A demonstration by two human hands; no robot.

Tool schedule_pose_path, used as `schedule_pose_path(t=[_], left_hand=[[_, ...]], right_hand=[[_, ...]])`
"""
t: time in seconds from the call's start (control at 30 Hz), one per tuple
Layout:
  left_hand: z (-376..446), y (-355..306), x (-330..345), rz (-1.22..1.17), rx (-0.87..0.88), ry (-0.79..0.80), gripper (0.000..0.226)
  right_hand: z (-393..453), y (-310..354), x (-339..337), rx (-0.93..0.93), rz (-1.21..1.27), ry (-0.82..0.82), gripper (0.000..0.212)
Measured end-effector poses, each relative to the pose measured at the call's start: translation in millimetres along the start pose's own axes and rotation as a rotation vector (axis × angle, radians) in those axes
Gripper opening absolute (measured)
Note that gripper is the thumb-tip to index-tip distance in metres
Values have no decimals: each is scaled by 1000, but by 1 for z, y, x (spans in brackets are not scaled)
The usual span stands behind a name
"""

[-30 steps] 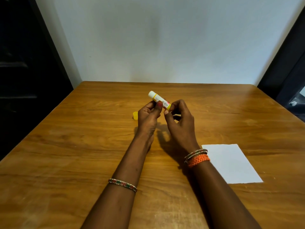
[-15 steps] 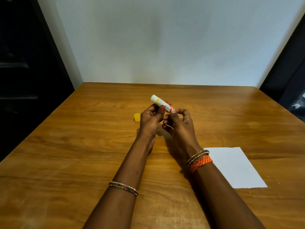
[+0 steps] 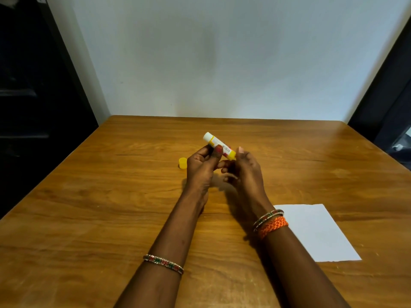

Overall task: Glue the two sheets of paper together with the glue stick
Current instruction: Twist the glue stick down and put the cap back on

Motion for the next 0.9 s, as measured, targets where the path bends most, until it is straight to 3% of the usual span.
schedule_pose_path(t=[0.07, 0.13, 0.2, 0.3, 0.37, 0.5, 0.57, 0.73, 0.9], left_hand=[[-1, 0, 2, -30, -10, 25, 14], [0, 0, 1, 30, 11, 15, 18], [-1, -1, 0, 88, 21, -20, 23], [-1, -1, -1, 83, 2, -54, 25], [0, -2, -2, 91, 6, -56, 22], [-3, 1, 2, 78, 2, -23, 17], [-4, 1, 3, 62, 22, -22, 17], [-5, 1, 8, 59, 57, -40, 22], [-3, 0, 5, 28, 48, -73, 20]], right_hand=[[1, -3, 2, 70, 122, 50, 33], [1, 1, 1, 35, 125, 50, 22], [2, 7, -4, -63, -10, 4, 4], [3, 10, -9, -144, -158, -52, 13], [2, 6, -7, -66, -96, -34, 9], [4, -2, -4, 77, 88, 14, 32], [3, -1, -6, 79, 70, 17, 25], [2, 7, -10, -9, -9, -103, 5], [-1, 12, -9, -106, -123, -167, 11]])
Point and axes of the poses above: each hand's wrist, its own z-axis towards the middle knuckle, its own x-axis out of the palm, y = z × x, the point moved 5 cm from there along z, towards the middle knuckle, and after that the axes turned 11 degrees about -z, right-handed, at the moved point
